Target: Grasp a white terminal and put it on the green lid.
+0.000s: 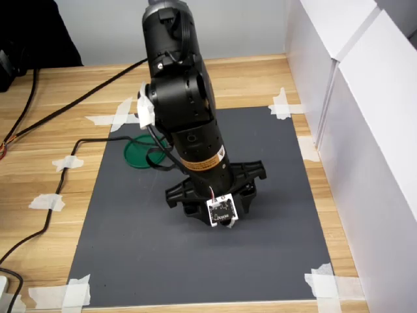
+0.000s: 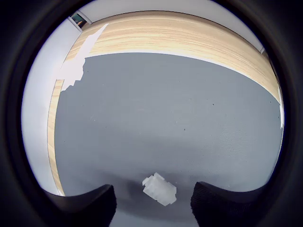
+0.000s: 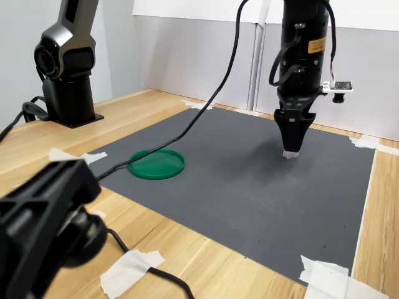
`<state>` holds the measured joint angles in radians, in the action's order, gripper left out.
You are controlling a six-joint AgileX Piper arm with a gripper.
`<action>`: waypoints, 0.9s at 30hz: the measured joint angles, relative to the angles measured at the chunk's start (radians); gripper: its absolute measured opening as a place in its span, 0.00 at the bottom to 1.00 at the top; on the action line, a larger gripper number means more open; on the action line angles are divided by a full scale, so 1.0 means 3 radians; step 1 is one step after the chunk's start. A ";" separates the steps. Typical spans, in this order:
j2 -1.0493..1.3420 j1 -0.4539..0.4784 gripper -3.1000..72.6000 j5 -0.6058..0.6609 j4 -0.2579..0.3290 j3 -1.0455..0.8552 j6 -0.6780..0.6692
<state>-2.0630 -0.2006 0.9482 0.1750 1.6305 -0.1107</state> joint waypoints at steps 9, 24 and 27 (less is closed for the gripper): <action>-0.0102 0.0000 0.93 -0.0024 -0.0022 0.0009 0.0000; -0.0117 0.0000 0.56 -0.0073 -0.0012 0.0009 -0.0139; -0.0117 0.0000 0.40 -0.0073 -0.0016 0.0013 -0.0139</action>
<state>-2.0982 -0.2006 0.9264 0.1702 1.6344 -0.1523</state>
